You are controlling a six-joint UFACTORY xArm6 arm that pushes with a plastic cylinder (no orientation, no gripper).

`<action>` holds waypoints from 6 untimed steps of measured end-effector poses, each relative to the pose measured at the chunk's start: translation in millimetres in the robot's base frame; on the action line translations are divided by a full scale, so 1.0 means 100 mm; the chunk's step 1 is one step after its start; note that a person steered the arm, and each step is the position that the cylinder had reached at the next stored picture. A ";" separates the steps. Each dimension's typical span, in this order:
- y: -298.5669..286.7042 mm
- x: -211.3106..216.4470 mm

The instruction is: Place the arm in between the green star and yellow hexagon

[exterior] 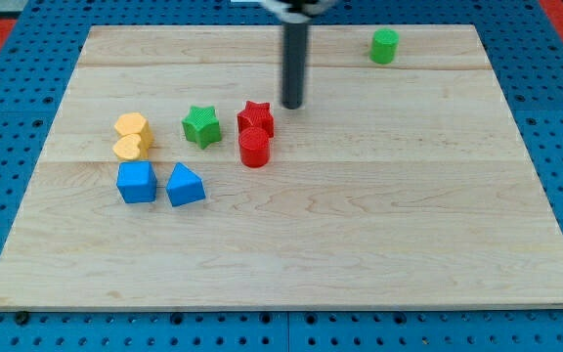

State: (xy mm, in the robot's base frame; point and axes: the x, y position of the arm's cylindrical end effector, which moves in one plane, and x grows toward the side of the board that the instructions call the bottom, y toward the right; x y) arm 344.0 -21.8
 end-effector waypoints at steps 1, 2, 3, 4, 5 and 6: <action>-0.26 -0.46; -0.80 -0.46; -1.12 -0.25; -1.17 0.06; -1.13 0.29; -1.11 0.58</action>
